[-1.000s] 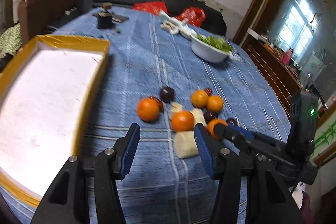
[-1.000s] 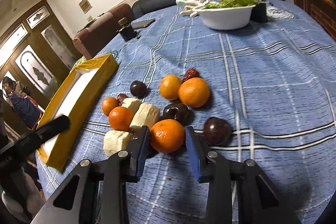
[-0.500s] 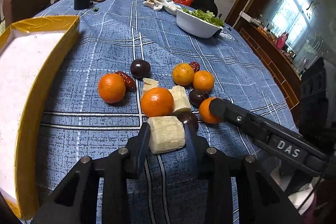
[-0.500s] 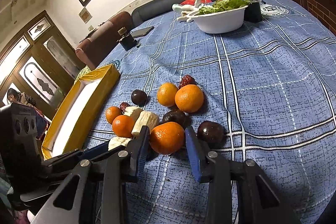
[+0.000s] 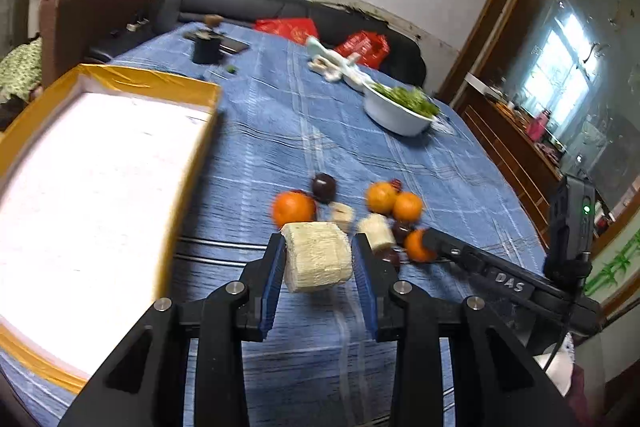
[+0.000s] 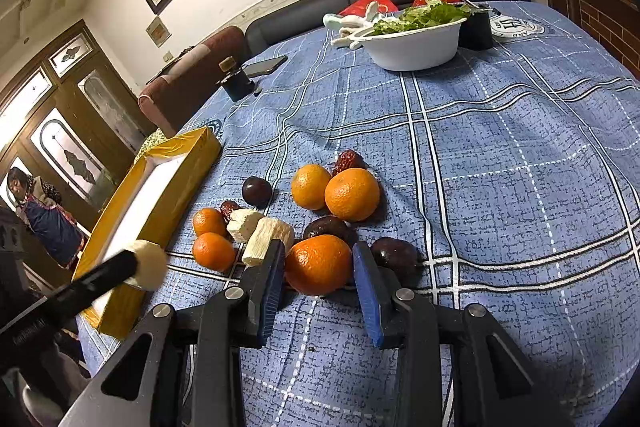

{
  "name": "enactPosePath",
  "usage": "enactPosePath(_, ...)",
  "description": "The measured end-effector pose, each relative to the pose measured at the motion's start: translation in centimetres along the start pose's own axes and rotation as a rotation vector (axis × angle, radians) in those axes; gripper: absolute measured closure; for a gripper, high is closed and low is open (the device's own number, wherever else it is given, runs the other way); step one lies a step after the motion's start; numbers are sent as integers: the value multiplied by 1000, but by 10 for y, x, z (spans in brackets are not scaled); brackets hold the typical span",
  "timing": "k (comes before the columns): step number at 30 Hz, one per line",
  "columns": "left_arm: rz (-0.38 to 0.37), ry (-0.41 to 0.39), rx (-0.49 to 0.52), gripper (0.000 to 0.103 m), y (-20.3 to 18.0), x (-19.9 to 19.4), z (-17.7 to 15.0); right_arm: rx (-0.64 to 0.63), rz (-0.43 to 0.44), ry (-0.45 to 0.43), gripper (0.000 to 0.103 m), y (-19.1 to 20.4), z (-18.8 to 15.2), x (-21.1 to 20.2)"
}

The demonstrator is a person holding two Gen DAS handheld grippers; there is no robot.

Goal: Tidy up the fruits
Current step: 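Carry the root chunk and orange into the white tray while both tools open to release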

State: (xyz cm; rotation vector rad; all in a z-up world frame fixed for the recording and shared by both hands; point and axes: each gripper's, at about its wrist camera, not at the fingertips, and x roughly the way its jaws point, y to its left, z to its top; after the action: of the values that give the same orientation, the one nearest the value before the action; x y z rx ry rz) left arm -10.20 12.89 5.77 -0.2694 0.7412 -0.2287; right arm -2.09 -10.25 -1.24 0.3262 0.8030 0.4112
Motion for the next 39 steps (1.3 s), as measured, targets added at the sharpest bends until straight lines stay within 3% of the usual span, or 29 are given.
enactPosePath(8, 88, -77, -103, 70, 67, -38, 7, -66, -52, -53, 65, 23, 1, -15)
enactPosePath(14, 191, -108, -216, 70, 126, -62, 10, -175, 81, -22, 64, 92, -1, -25)
enactPosePath(19, 320, -114, -249, 70, 163, -77, 8, -313, 222, 90, 64, 175, -14, 5)
enactPosePath(22, 386, -99, -280, 70, 186, -78, 4, -386, 262, 148, 64, 220, -23, 30)
enactPosePath(27, 399, -64, -365, 70, 216, -80, -7, -515, 274, 228, 64, 274, -40, 72)
enactPosePath(32, 382, -82, -363, 69, 220, -87, -7, -578, 244, 300, 64, 290, -58, 105)
enactPosePath(36, 363, -107, -375, 61, 225, -99, -5, -596, 224, 285, 63, 293, -64, 111)
enactPosePath(39, 387, -138, -372, 49, 223, -109, -4, -591, 240, 276, 62, 293, -66, 104)
